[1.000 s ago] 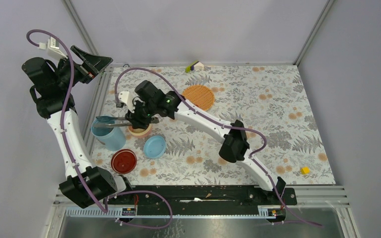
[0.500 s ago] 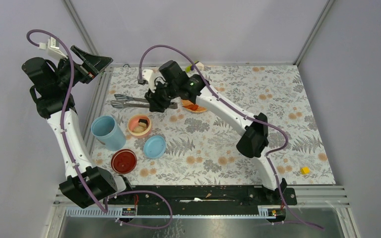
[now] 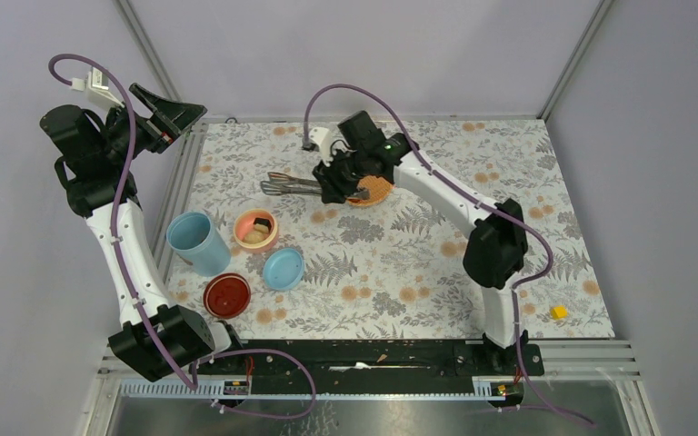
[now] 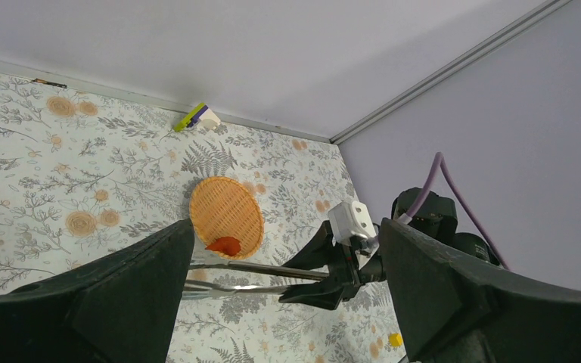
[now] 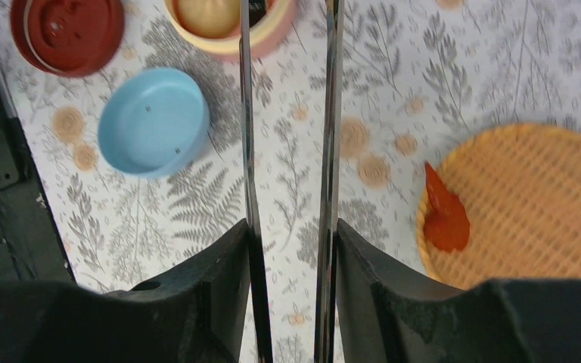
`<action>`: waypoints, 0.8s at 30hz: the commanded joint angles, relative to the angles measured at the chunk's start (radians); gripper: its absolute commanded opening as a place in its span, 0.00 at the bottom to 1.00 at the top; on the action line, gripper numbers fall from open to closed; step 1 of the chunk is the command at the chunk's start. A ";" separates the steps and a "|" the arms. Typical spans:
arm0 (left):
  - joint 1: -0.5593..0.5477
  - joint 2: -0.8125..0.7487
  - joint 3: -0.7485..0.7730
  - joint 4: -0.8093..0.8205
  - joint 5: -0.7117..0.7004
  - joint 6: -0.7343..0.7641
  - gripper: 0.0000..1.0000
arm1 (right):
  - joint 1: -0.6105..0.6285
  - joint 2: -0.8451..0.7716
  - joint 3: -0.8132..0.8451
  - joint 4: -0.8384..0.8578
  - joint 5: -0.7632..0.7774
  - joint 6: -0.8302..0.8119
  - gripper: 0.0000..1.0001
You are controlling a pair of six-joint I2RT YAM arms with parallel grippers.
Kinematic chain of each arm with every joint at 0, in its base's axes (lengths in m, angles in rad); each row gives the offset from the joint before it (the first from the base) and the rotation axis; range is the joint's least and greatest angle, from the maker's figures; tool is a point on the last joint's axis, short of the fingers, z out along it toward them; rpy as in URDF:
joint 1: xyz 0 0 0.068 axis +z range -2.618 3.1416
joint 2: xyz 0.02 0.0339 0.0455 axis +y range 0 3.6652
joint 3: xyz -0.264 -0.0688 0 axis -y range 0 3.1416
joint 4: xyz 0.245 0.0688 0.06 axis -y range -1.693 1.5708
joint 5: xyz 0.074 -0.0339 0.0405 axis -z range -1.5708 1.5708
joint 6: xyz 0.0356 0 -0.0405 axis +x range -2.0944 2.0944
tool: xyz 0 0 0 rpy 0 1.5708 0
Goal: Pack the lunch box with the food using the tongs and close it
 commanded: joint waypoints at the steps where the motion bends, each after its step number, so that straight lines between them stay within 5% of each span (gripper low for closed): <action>1: -0.002 -0.018 -0.002 0.052 0.011 -0.006 0.99 | -0.063 -0.136 -0.106 0.049 -0.001 -0.038 0.48; 24: -0.006 0.001 -0.003 0.062 0.015 -0.010 0.99 | -0.297 -0.245 -0.391 -0.038 0.100 -0.225 0.48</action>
